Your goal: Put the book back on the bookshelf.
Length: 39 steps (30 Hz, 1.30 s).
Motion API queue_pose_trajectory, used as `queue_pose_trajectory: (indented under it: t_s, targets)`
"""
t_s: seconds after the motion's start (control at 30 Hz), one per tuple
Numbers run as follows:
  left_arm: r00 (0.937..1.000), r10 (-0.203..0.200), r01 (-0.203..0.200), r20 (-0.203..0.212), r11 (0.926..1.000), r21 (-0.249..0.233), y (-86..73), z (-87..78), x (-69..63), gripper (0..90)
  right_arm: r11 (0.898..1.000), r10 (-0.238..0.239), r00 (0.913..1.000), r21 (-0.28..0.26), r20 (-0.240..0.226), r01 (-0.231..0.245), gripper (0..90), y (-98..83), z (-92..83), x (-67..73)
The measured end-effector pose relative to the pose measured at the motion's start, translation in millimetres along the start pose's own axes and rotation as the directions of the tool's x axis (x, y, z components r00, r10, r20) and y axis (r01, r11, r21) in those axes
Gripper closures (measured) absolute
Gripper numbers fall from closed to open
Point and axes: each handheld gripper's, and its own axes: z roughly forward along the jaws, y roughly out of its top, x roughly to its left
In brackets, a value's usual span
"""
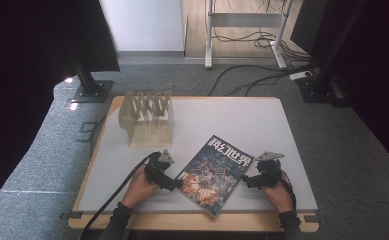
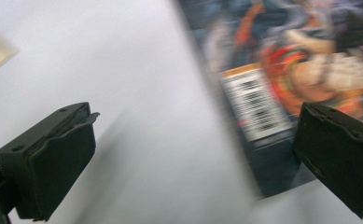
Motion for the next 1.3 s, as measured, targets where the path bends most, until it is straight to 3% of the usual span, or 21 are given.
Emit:
queue_pose_trajectory:
  t_s: [0.13,0.23,0.33,0.63,0.9,1.1,1.17,1.3]
  targets:
    - [0.9973,-0.031,0.031,-0.067,0.9995,-0.004,-6.2,-3.4,12.7,0.0,1.0,0.008,0.9999,-0.001,0.008,-0.008,0.0,4.8,4.8,-2.0]
    - [0.9979,-0.031,0.032,-0.056,0.9994,0.012,-8.2,3.0,15.8,0.0,1.0,0.007,0.9999,0.002,0.012,-0.007,0.0,8.7,8.0,-3.1]
    - [0.9982,-0.043,0.042,-0.043,0.999,-0.012,-7.7,6.0,15.3,0.0,1.0,0.009,0.9998,0.001,0.017,-0.009,0.0,13.0,12.1,-4.7]
    - [0.9978,-0.01,0.007,-0.065,0.9992,-0.039,-12.3,3.8,-6.4,0.0,1.0,0.025,0.999,0.002,0.038,-0.025,0.0,26.4,24.3,-12.3]
    - [0.9997,0.021,-0.022,-0.011,0.9984,-0.051,-17.6,2.6,-30.5,0.0,0.999,0.036,0.9986,-0.002,0.039,-0.036,0.0,33.8,32.0,-17.4]
    - [0.9962,0.079,-0.077,0.035,0.9957,-0.05,-15.5,4.0,-49.3,0.0,0.999,0.039,0.9979,-0.006,0.051,-0.039,0.0,39.8,38.1,-19.7]
    - [0.9956,0.09,-0.089,0.027,0.9952,-0.042,-13.2,4.3,-46.7,0.0,0.999,0.034,0.9983,-0.001,0.047,-0.034,0.0,42.4,40.2,-20.1]
    - [0.9996,0.029,-0.029,0.001,0.9988,-0.039,-10.1,7.7,-26.6,0.0,1.0,0.027,0.9986,0.006,0.046,-0.028,0.0,46.0,43.0,-21.3]
